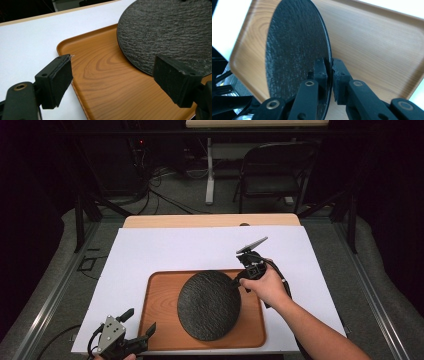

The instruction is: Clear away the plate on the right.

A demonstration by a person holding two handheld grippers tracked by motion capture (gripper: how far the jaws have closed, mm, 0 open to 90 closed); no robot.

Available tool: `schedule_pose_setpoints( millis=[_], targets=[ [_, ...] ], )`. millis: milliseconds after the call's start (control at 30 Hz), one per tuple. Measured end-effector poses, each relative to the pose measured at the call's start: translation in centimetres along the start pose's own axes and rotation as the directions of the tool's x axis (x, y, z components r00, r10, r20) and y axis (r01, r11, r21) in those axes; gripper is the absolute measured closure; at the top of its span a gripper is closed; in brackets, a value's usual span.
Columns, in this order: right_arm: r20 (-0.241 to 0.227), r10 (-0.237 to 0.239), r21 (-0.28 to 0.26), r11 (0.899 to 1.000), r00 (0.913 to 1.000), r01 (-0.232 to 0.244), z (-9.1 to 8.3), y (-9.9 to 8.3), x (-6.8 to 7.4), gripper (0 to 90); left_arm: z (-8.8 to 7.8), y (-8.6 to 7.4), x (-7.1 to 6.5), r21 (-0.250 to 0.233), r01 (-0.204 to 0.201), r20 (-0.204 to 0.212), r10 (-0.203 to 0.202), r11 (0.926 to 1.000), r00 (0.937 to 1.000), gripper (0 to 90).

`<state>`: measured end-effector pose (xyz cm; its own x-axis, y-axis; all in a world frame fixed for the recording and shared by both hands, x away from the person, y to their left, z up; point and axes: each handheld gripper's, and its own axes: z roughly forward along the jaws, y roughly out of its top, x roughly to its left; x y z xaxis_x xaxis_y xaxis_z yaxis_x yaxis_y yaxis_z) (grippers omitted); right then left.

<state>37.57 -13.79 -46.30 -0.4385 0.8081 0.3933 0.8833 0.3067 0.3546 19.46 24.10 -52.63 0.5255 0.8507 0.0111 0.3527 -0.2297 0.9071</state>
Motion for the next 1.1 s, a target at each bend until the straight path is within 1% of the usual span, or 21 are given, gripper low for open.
schedule_pose_setpoints(
  millis=[33, 67, 100, 167, 267, 400, 433, 467, 500, 567, 600, 700, 767, 833, 900, 967, 1033, 1100],
  targets=[
    [-0.007, 0.003, -0.005, 1.0, 1.0, -0.003, 0.2, -0.1, -0.4, 83.0, 0.0, 0.0, 0.0, 0.0, -0.001, 0.0, 0.001, 1.0, 1.0, 16.3],
    [-0.019, 0.02, -0.006, 1.0, 0.9996, -0.021, 0.3, -0.1, -0.7, 83.1, 0.0, 0.0, 0.0, 0.0, 0.0, 0.0, 0.0, 1.0, 1.0, 16.3],
    [-0.03, 0.022, -0.006, 1.0, 0.9993, -0.022, 0.3, -0.2, -0.9, 83.1, 0.0, 0.0, 0.0, 0.0, -0.001, 0.001, 0.001, 1.0, 1.0, 16.3],
    [-0.034, 0.025, -0.013, 1.0, 0.9991, -0.026, 0.5, -0.2, -1.2, 82.8, 0.0, 0.0, 0.0, 0.001, -0.002, 0.001, 0.002, 1.0, 1.0, 16.3],
    [-0.036, 0.029, -0.012, 0.999, 0.9989, -0.03, 0.9, -0.3, -1.7, 82.3, 0.0, 0.0, 0.0, 0.0, -0.005, 0.002, 0.005, 1.0, 1.0, 16.3],
    [-0.038, 0.08, 0.004, 0.997, 0.9961, -0.08, 1.4, -0.6, -2.5, 81.2, 0.0, 0.0, 0.0, 0.001, -0.002, 0.002, 0.002, 1.0, 1.0, 16.3],
    [-0.039, 0.071, -0.002, 0.997, 0.9967, -0.072, 1.6, -0.7, -2.8, 80.9, 0.0, 0.0, 0.0, 0.002, -0.003, 0.003, 0.003, 1.0, 1.0, 16.3],
    [-0.04, 0.082, 0.005, 0.997, 0.9958, -0.082, 1.8, -0.8, -3.0, 80.7, 0.0, 0.0, 0.0, 0.002, -0.003, 0.002, 0.003, 1.0, 1.0, 16.3],
    [-0.042, 0.082, 0.007, 0.997, 0.9958, -0.082, 2.0, -0.8, -3.3, 80.5, 0.0, 0.0, 0.0, 0.002, -0.002, 0.003, 0.002, 1.0, 1.0, 16.3],
    [-0.04, 0.103, 0.011, 0.995, 0.9939, -0.103, 2.3, -1.0, -3.6, 80.1, 0.0, 0.0, 0.0, 0.005, -0.004, 0.0, 0.004, 1.0, 1.0, 16.3],
    [-0.04, 0.1, 0.009, 0.995, 0.9942, -0.099, 2.5, -1.0, -3.8, 79.8, 0.0, 0.0, 0.0, 0.006, -0.006, 0.0, 0.006, 1.0, 1.0, 16.4],
    [-0.035, 0.116, 0.021, 0.993, 0.9926, -0.115, 3.0, -1.3, -4.3, 78.9, 0.0, 0.0, 0.0, 0.006, -0.009, 0.002, 0.009, 0.9999, 1.0, 16.3],
    [-0.024, 0.118, 0.019, 0.993, 0.9928, -0.117, 3.5, -1.6, -4.6, 78.0, 0.0, 0.0, 0.0, 0.005, -0.007, 0.002, 0.007, 1.0, 1.0, 16.3],
    [-0.006, 0.105, 0.031, 0.994, 0.9945, -0.105, 3.9, -1.8, -4.9, 77.0, 0.0, 0.0, 0.0, 0.006, -0.01, -0.001, 0.01, 0.9999, 1.0, 16.3],
    [-0.021, 0.126, 0.013, 0.992, 0.9918, -0.126, 4.0, -2.0, -5.0, 77.4, 0.0, 0.0, 0.0, 0.007, -0.01, -0.001, 0.01, 0.9999, 1.0, 16.3],
    [-0.024, 0.127, 0.007, 0.992, 0.9916, -0.127, 4.0, -2.1, -5.0, 77.8, 0.0, 0.0, 0.0, 0.006, -0.007, 0.002, 0.007, 1.0, 1.0, 16.3],
    [-0.019, 0.108, -0.008, 0.994, 0.9939, -0.108, 3.9, -2.2, -5.1, 78.1, 0.0, 0.0, -0.1, 0.005, -0.009, 0.002, 0.009, 1.0, 1.0, 16.4],
    [-0.012, 0.105, -0.006, 0.994, 0.9944, -0.105, 3.8, -2.2, -5.0, 77.9, 0.0, 0.0, -0.1, 0.005, -0.009, 0.002, 0.009, 0.9999, 1.0, 16.3]
  ],
)
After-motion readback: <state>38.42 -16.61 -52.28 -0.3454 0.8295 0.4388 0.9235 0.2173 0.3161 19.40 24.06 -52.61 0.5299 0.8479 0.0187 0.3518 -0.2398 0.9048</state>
